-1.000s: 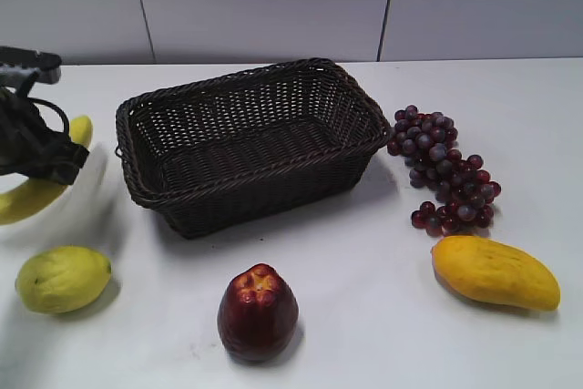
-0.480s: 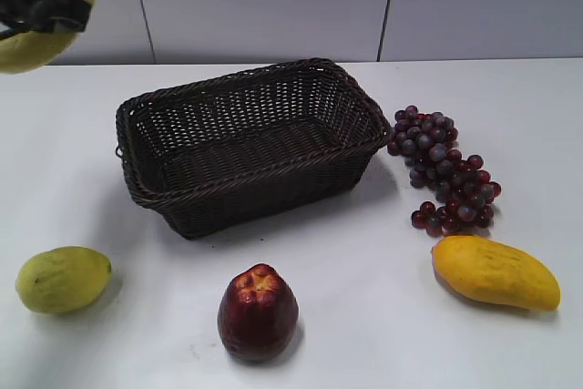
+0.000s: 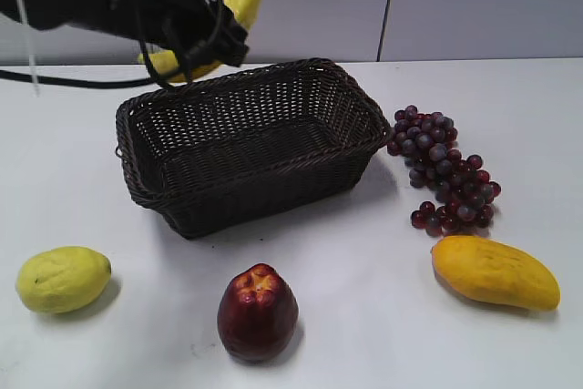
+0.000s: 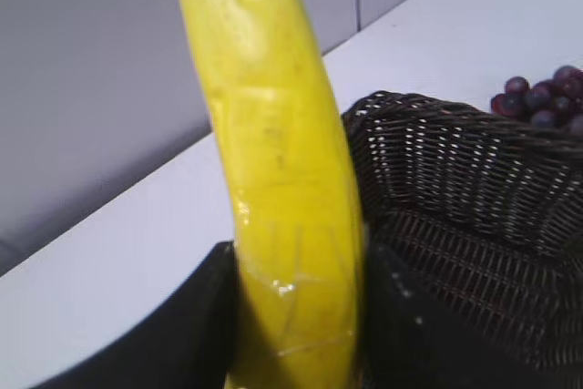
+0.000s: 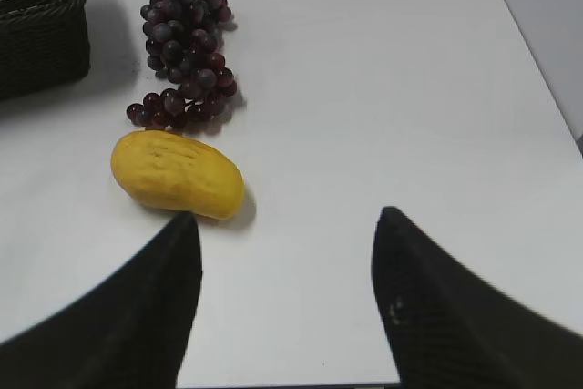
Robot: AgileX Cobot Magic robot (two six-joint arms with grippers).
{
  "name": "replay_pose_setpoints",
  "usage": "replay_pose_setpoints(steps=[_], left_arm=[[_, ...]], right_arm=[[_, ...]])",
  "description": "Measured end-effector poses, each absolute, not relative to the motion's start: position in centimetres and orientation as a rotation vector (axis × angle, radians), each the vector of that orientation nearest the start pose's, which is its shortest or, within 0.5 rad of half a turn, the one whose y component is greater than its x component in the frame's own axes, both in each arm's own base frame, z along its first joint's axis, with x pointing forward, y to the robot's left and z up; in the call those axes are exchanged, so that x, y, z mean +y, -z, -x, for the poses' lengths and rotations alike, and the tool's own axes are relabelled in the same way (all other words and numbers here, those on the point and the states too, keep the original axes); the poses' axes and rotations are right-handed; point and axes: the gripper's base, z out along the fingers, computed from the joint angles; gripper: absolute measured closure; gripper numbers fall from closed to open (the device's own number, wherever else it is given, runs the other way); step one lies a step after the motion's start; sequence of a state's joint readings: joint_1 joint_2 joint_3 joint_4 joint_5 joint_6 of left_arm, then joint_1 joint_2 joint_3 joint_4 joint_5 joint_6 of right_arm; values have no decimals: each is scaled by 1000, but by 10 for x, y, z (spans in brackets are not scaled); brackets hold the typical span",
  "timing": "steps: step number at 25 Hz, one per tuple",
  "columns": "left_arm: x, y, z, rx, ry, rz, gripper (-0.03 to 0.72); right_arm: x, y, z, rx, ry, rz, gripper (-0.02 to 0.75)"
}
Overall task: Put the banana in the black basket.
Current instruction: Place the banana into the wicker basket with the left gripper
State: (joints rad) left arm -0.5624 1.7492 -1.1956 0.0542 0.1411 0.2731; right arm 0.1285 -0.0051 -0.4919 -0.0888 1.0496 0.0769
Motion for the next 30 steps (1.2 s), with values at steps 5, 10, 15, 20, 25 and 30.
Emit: replay_pose_setpoints(steps=[5, 10, 15, 20, 25, 30], left_arm=[[-220, -209, -343, 2049, 116, -991, 381], [-222, -189, -346, 2096, 110, -1014, 241], [-222, -188, -346, 2102, 116, -1005, 53], [-218, -210, -339, 2132, 145, -964, 31], [-202, -262, -331, 2151, 136, -934, 29], [-156, -316, -321, 2215, 122, -764, 29]], right_arm=[[-8, -276, 4, 2032, -23, 49, 256], [-8, -276, 4, 2032, -23, 49, 256], [-8, -276, 4, 2032, -23, 49, 256], [-8, -276, 4, 2032, -23, 49, 256], [-8, -276, 4, 2032, -23, 49, 256], [-8, -276, 4, 2032, -23, 49, 256]])
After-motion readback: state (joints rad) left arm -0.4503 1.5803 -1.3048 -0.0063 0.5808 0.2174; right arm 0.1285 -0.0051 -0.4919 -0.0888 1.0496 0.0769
